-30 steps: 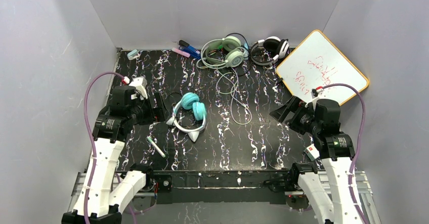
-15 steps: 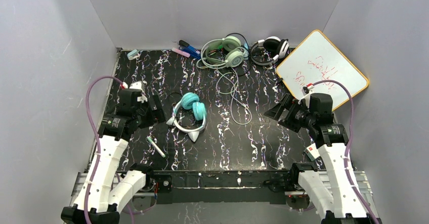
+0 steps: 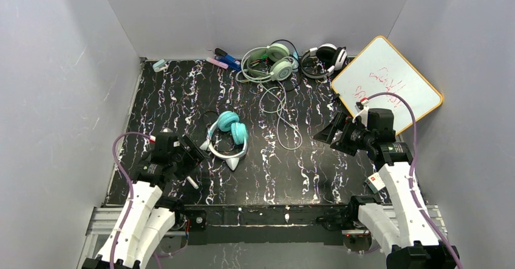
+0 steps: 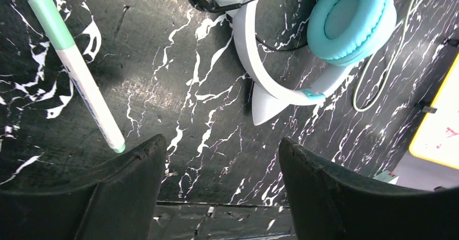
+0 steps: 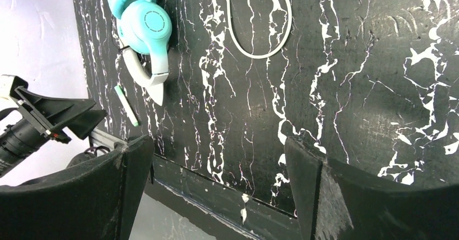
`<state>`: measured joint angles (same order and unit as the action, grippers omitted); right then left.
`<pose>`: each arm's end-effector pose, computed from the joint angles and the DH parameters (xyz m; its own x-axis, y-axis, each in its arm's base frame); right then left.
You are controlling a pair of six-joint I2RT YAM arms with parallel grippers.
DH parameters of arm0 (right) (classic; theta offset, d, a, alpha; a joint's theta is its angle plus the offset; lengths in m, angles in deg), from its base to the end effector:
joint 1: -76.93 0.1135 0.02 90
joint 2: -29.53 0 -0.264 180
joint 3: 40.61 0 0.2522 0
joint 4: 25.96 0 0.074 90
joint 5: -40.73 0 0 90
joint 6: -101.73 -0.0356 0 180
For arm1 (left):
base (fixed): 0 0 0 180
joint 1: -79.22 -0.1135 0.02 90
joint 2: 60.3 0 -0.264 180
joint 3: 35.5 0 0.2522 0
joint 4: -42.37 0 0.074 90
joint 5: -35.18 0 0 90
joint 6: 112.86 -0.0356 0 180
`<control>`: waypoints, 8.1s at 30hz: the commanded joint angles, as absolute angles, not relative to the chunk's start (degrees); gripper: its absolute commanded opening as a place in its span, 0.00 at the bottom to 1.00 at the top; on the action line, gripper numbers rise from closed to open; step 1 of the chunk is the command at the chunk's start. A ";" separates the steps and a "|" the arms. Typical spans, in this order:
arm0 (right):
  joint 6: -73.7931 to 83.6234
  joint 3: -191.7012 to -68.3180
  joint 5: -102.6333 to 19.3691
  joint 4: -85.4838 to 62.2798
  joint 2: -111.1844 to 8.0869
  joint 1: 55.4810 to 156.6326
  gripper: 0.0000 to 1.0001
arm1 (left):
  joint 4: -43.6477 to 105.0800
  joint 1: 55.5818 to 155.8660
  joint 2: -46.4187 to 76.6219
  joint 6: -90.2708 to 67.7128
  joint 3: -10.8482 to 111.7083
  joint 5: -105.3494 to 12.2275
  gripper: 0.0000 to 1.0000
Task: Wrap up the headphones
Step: Pick up the headphones from the center of the board, then untie the headphones cable from the headphones.
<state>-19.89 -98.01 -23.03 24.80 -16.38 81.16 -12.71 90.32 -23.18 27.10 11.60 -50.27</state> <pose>0.1639 0.0279 0.2863 -0.7512 0.4160 -0.5125 -0.0161 0.7647 0.6442 0.1321 -0.0288 0.2390 -0.6362 -0.6529 -0.4111 -0.3733 0.7268 -0.5766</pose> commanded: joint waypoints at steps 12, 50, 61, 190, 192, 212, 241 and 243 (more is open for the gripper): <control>-13.98 -100.71 -24.36 26.27 -15.56 81.28 0.99 | -8.51 92.01 -10.86 42.06 11.24 -59.55 0.73; -14.20 -102.10 -22.23 26.91 -14.09 81.99 0.99 | -6.68 112.18 25.55 54.68 27.46 -82.20 0.48; -13.21 -103.04 -19.69 27.62 -14.74 81.94 0.96 | -7.11 112.60 29.81 38.14 34.62 -85.27 0.00; -20.23 -111.17 -26.46 -2.39 -29.89 97.66 0.01 | -27.01 115.70 -5.50 5.34 66.42 -86.80 0.00; -20.61 -110.28 -25.86 -2.16 -30.95 101.74 0.01 | -25.76 115.68 -5.60 6.12 68.10 -86.18 0.00; -23.56 -114.61 -24.20 -7.39 -26.43 114.98 0.99 | -19.82 115.68 -4.77 7.75 54.83 -81.11 0.00; -21.72 -154.23 -72.61 14.27 -65.79 141.35 0.01 | -15.57 115.70 -2.74 12.50 47.51 -91.81 0.00; -22.88 -155.75 -75.63 18.53 -67.65 141.35 0.01 | -15.09 115.70 -3.22 12.24 47.13 -92.92 0.00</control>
<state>-22.40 -151.63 -66.44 9.12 -64.77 140.96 -18.94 115.63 -0.56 10.22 47.65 -88.23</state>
